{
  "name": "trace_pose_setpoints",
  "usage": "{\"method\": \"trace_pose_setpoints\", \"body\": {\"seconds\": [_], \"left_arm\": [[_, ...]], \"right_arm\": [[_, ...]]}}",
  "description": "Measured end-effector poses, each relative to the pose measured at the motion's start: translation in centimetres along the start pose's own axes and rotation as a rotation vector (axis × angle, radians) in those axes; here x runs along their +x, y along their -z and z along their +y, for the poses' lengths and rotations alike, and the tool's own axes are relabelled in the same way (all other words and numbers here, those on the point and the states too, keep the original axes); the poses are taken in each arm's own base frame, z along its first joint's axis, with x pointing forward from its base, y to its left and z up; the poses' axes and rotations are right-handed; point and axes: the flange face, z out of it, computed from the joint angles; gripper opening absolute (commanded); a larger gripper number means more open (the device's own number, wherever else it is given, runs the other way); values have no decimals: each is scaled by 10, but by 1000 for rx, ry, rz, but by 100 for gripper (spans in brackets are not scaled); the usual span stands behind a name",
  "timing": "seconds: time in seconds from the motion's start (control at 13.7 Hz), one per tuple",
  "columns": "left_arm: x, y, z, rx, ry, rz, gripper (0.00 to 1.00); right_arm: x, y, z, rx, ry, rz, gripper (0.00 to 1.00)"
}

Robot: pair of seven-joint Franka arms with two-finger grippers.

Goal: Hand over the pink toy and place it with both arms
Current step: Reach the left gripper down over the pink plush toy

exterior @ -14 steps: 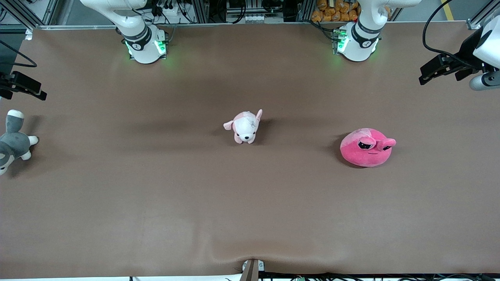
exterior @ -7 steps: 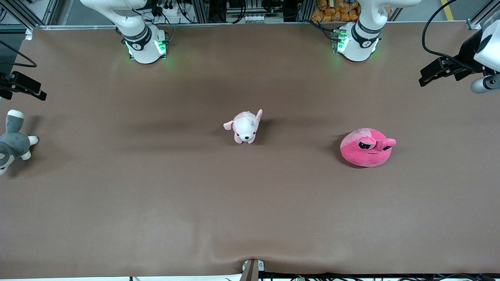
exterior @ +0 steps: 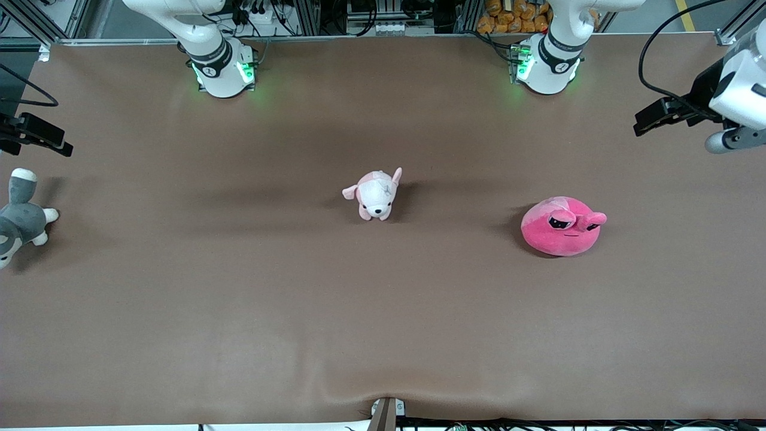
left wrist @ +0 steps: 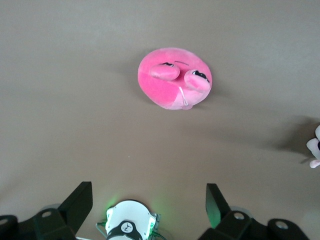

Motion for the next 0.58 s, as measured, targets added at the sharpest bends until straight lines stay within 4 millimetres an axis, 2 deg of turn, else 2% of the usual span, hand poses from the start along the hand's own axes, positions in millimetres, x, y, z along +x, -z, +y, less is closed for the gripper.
{"method": "trace_pose_setpoints", "body": {"seconds": [0.22, 0.36, 0.58], "left_arm": [[0, -12, 4, 7, 72, -19, 100], [6, -27, 5, 6, 127, -16, 100], [17, -51, -5, -1, 242, -13, 100]], "right_arm": [[0, 0, -1, 0, 1, -1, 100], [0, 0, -1, 0, 3, 0, 100], [0, 3, -2, -1, 3, 7, 100]]}}
